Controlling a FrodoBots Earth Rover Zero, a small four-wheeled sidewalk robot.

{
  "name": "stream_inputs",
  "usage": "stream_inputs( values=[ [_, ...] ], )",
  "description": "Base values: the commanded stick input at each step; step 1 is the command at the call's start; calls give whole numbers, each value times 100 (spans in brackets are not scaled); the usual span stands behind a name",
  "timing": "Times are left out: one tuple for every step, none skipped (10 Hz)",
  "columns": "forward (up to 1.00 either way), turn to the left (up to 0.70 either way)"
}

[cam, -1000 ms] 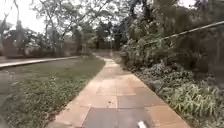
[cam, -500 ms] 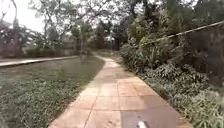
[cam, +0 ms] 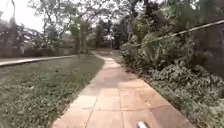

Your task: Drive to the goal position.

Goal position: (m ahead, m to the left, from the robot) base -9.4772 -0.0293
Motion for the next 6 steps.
stream_inputs(
  values=[
    [100, -32],
    [100, -17],
    [100, 0],
    [100, 0],
    [100, 0],
    [100, 0]
  ],
)
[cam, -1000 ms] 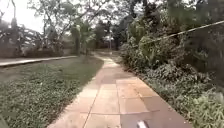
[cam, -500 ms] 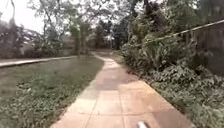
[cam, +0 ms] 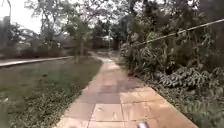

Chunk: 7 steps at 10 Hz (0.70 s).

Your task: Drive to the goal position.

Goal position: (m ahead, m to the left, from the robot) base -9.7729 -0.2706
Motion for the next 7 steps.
stream_inputs(
  values=[
    [100, 0],
    [100, 0],
    [100, 0],
    [100, -8],
    [100, -14],
    [100, -8],
    [100, -2]
  ],
)
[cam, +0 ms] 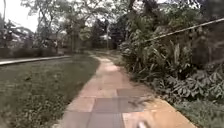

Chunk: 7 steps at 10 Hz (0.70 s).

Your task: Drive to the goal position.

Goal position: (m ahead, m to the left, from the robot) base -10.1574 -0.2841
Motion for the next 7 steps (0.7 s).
stream_inputs(
  values=[
    [100, 0],
    [100, 0],
    [100, 0],
    [100, 0],
    [100, 0],
    [100, 0],
    [100, 0]
  ],
)
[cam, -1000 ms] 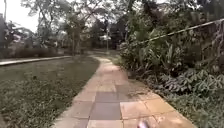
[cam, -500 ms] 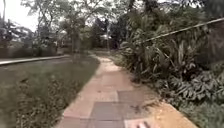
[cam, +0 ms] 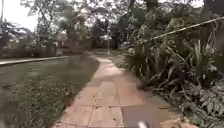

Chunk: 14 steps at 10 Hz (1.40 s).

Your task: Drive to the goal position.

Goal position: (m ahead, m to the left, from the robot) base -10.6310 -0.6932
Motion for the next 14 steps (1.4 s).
stream_inputs(
  values=[
    [100, 0],
    [100, 0],
    [100, -1],
    [100, -8],
    [100, -24],
    [100, -18],
    [100, 0],
    [100, 0],
    [100, 0],
    [100, 0],
    [100, 0],
    [100, 0],
    [100, 0],
    [100, 0]
  ],
)
